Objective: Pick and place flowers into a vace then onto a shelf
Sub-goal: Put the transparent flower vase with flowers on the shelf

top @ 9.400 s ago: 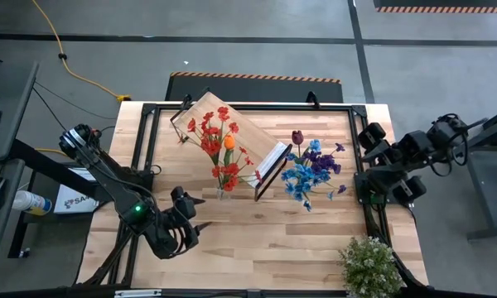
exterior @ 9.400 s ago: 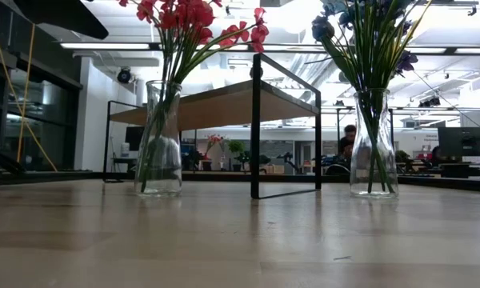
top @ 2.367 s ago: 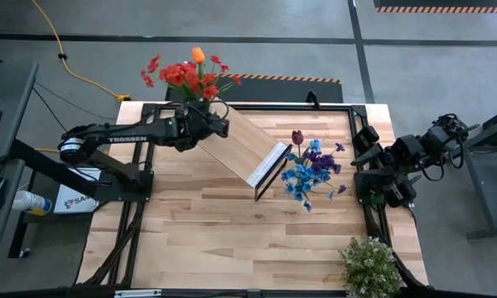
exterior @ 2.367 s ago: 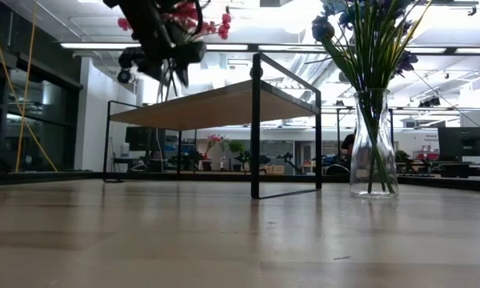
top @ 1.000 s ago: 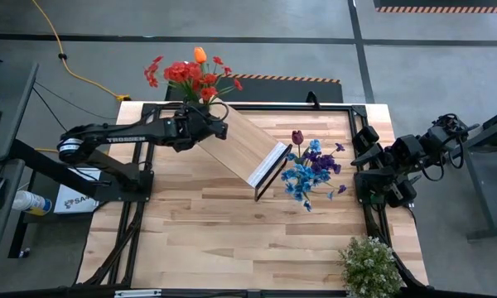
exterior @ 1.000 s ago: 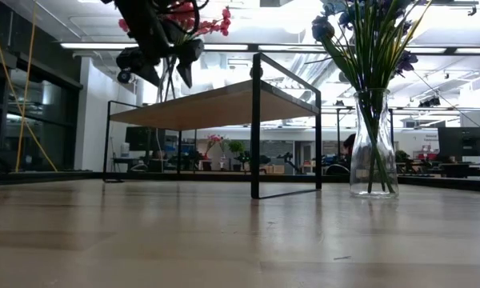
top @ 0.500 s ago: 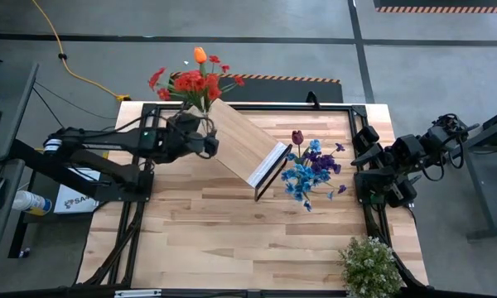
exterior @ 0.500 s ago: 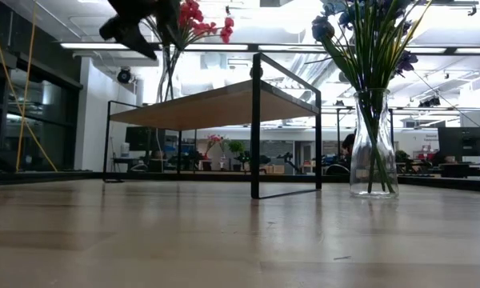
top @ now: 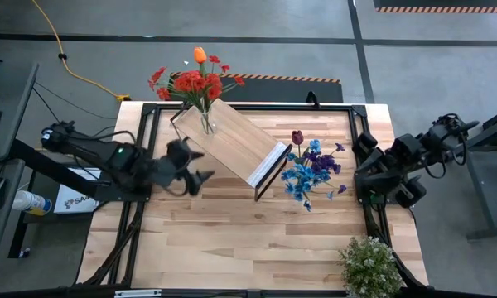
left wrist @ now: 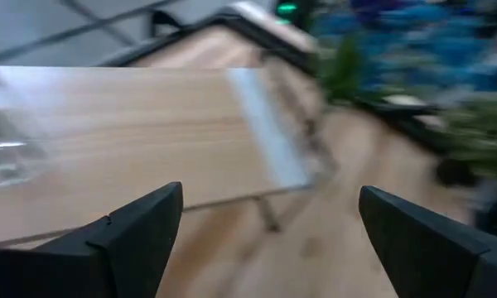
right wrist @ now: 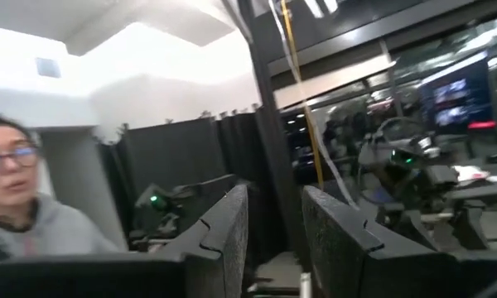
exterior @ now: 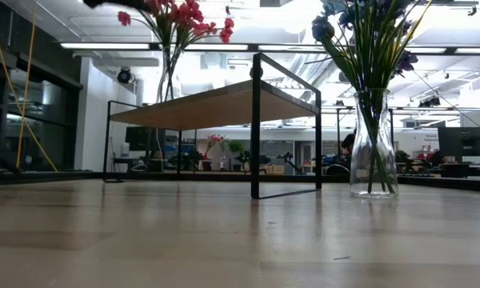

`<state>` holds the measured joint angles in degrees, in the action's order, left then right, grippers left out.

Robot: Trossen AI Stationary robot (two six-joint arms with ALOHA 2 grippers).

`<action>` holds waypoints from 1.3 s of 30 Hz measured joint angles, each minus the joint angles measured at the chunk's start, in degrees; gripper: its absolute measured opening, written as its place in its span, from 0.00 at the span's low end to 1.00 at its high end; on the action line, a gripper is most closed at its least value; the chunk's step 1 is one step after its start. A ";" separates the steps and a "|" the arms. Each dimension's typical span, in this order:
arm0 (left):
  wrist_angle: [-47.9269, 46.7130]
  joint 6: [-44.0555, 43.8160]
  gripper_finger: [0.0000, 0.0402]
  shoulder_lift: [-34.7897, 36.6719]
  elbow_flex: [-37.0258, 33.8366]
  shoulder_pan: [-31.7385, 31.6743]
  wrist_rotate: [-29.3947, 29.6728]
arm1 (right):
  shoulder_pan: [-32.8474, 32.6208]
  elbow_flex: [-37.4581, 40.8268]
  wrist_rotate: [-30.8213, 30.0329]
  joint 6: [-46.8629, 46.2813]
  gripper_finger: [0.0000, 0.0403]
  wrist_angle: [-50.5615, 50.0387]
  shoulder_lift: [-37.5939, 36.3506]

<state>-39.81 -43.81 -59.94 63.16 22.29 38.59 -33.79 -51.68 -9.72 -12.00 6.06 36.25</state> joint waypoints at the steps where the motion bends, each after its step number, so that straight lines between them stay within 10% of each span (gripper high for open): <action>1: 1.58 0.00 0.99 -0.01 0.00 1.81 -0.16 | 0.01 0.00 0.68 -0.84 0.27 -0.01 0.00; 19: 13.27 -1.52 0.99 -2.06 0.04 19.15 3.56 | -2.71 0.00 14.23 -43.03 0.27 -22.58 3.85; 27: 13.16 -1.70 0.99 -2.14 0.02 20.50 5.22 | -14.90 0.00 3.43 -54.63 0.27 -28.68 3.74; 39: 12.72 -1.70 0.99 -2.14 0.02 20.50 5.79 | -27.22 0.00 -15.39 -71.08 0.27 -64.79 3.80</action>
<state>-27.09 -45.51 -62.08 63.18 42.78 44.38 -61.01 -51.68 -25.11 -83.08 -58.73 40.05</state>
